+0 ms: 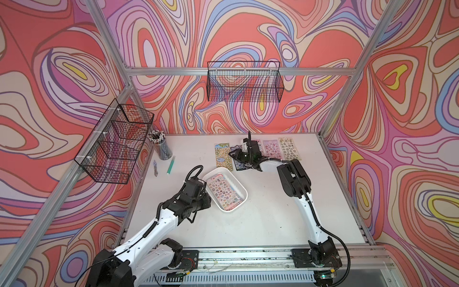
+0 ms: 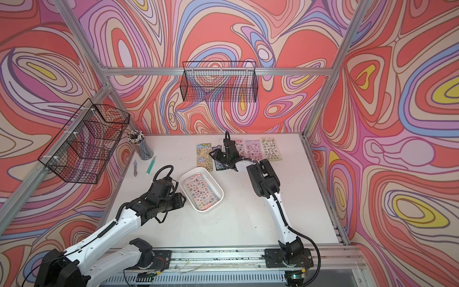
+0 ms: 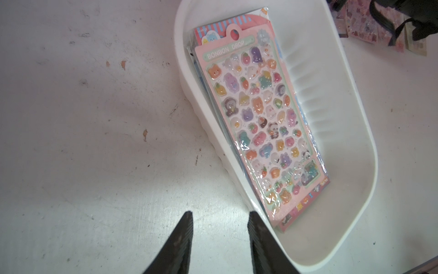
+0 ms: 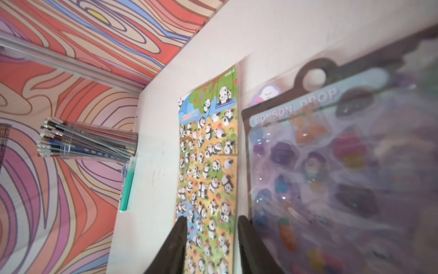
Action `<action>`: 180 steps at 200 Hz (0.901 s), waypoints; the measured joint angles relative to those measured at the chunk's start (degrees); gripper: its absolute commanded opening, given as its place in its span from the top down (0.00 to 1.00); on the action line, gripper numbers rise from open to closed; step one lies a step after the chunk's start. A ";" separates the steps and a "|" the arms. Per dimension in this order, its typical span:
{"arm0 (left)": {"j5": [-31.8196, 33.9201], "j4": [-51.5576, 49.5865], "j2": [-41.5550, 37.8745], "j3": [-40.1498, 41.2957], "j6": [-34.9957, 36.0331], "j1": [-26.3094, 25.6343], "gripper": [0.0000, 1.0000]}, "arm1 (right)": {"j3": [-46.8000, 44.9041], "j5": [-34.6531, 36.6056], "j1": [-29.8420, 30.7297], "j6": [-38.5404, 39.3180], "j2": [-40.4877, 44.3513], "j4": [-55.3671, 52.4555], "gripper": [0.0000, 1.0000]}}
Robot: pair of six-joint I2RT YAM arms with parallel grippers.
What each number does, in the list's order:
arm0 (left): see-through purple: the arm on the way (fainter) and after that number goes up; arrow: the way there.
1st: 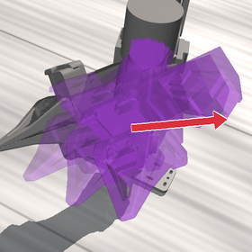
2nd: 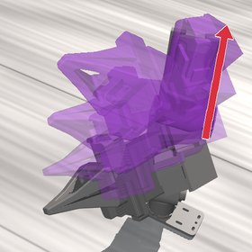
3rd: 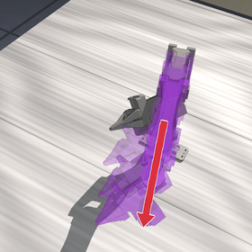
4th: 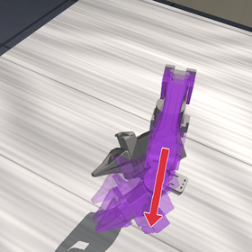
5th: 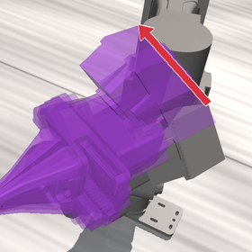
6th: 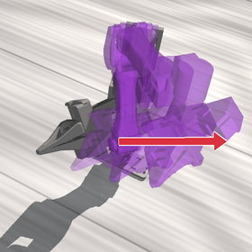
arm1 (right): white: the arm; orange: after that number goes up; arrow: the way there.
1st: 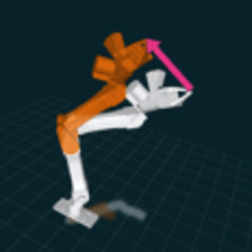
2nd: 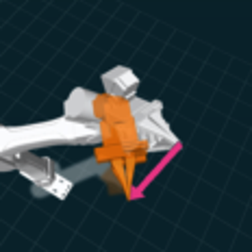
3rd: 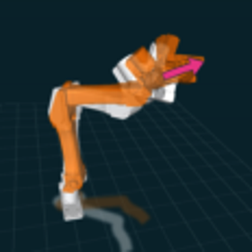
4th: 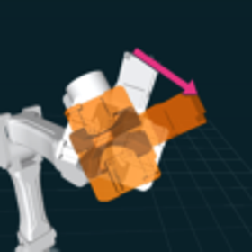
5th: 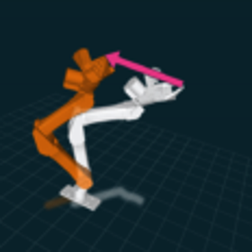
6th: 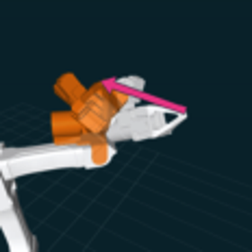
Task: Take the stickers out of the storage box
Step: Place the sticker at the center of the board.
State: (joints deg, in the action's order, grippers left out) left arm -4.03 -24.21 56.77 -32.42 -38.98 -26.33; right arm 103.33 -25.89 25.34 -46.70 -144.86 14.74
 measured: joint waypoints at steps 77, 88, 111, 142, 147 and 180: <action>-0.07 0.02 0.11 -0.24 0.13 0.00 0.57 | 1.57 3.32 -0.02 6.99 4.13 -10.27 0.52; -0.09 0.02 0.31 -0.48 0.22 0.02 0.57 | 1.64 4.09 -0.02 8.13 5.44 -11.63 0.52; -0.33 0.22 0.44 -0.66 0.26 0.00 0.57 | 1.68 5.42 -0.02 9.94 7.69 -13.25 0.52; -0.42 0.28 0.66 -0.81 0.42 0.00 0.57 | -0.81 6.80 -0.09 11.52 10.05 -13.64 0.56; -0.42 0.22 0.76 -0.96 0.42 0.00 0.57 | -1.60 6.88 -0.11 11.91 10.60 -13.94 0.57; -0.46 0.15 1.38 -3.21 0.39 0.00 0.57 | -4.13 6.56 -0.13 15.89 14.29 -20.22 0.59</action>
State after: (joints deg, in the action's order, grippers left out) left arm -4.49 -24.05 58.15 -35.64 -38.59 -26.33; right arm 99.20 -19.33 25.21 -30.81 -130.56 -5.48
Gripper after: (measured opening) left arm 0.427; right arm 0.407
